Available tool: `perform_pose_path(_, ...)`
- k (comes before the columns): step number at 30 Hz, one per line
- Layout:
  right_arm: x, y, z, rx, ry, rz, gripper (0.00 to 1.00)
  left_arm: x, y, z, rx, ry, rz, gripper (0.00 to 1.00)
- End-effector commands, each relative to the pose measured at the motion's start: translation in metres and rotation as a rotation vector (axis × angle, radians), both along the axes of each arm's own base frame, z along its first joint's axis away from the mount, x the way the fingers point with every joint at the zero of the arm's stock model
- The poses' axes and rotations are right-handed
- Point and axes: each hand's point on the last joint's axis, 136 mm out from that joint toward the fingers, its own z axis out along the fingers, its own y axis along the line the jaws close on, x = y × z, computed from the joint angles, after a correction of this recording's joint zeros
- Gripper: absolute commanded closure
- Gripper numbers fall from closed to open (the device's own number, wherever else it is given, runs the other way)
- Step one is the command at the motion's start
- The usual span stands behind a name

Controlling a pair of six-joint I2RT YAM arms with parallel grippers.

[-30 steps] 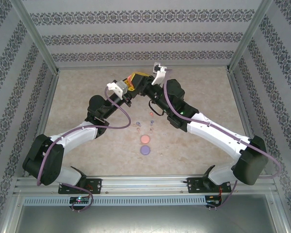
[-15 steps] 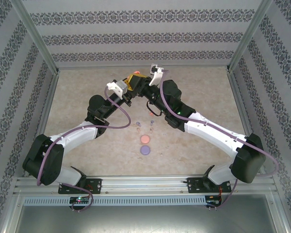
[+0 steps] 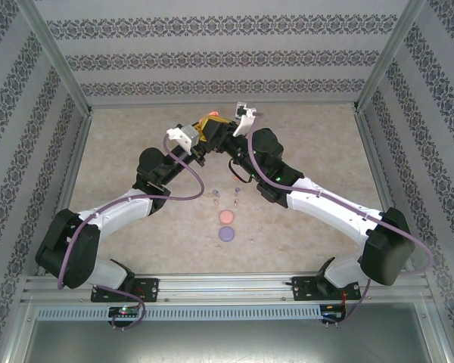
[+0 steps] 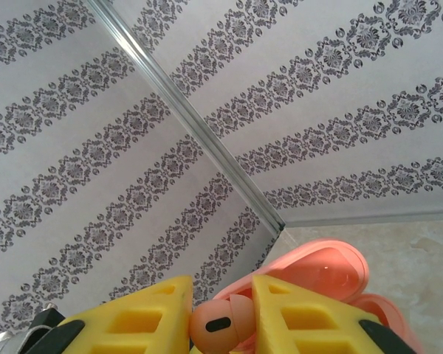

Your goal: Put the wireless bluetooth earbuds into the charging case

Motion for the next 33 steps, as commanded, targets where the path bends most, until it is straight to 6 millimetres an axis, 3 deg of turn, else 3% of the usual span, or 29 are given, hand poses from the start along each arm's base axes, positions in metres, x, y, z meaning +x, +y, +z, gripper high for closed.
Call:
perform_pose_path(1, 0.000, -0.002, -0.019, -0.050, 0.003, -0.025, 0.73, -0.014, -0.001, 0.044, -0.076, -0.105, -0.035, 1.00)
perform_pose_path(13, -0.005, -0.002, -0.028, -0.079, -0.020, -0.012, 0.73, -0.016, 0.000, 0.051, -0.089, -0.109, -0.041, 1.00)
perform_pose_path(33, 0.001, 0.018, -0.050, -0.093, 0.021, 0.022, 0.72, -0.018, -0.001, 0.053, -0.085, -0.112, -0.047, 1.00)
